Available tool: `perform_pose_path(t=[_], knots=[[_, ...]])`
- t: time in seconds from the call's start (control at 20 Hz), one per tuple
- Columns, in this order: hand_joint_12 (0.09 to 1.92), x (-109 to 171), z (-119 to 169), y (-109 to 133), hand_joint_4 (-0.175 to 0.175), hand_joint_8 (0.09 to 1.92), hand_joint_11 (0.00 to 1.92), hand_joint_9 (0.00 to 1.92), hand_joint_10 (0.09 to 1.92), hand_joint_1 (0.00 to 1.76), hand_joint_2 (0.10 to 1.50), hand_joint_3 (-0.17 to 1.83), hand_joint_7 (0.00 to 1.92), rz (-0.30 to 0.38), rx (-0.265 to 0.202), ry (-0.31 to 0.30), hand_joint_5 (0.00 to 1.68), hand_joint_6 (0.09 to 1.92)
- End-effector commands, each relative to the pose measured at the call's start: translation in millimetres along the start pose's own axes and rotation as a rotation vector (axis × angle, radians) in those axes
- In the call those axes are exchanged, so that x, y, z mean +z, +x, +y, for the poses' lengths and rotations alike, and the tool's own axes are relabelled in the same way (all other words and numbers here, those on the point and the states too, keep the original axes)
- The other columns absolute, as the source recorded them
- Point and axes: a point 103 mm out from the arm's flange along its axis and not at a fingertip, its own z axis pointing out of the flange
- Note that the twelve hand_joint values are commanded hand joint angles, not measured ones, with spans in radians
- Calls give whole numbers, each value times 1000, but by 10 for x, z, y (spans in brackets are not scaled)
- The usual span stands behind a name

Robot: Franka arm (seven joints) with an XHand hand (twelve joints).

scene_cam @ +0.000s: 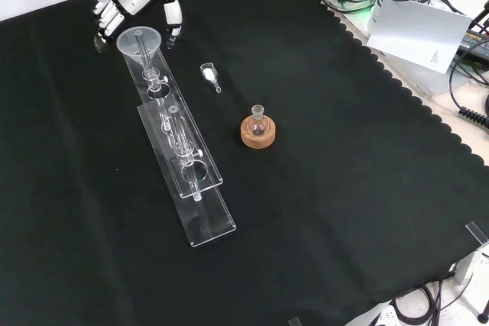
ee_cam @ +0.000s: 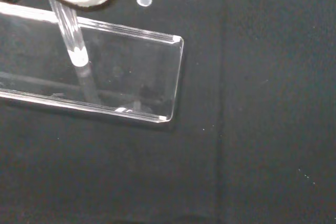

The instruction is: Pick up the funnel from the transparent funnel stand.

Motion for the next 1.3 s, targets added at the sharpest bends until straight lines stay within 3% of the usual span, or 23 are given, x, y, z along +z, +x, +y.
perform_pose_path(t=[0.05, 0.2, 0.45, 0.55, 0.75, 1.3], knots=[[1367, -1, 11, 53, -16, 639, 0, 232, 701, 872, 589, 561, 50, -22, 6, -11, 208, 87], [1374, -16, -3, 81, -16, 644, 0, 250, 691, 902, 592, 595, 64, -32, 6, -35, 288, 87], [1414, -53, -37, 100, -4, 660, 7, 375, 640, 943, 590, 685, 276, -36, 6, -86, 522, 105], [1411, -93, -64, 111, -1, 647, 27, 426, 595, 943, 612, 686, 336, -45, 8, -104, 596, 277], [1408, -186, -124, 87, 1, 649, 53, 467, 573, 939, 647, 695, 370, -54, 18, -126, 589, 715], [1404, -556, -463, -28, 2, 657, 82, 501, 581, 934, 676, 713, 375, -54, 39, -207, 651, 867]])
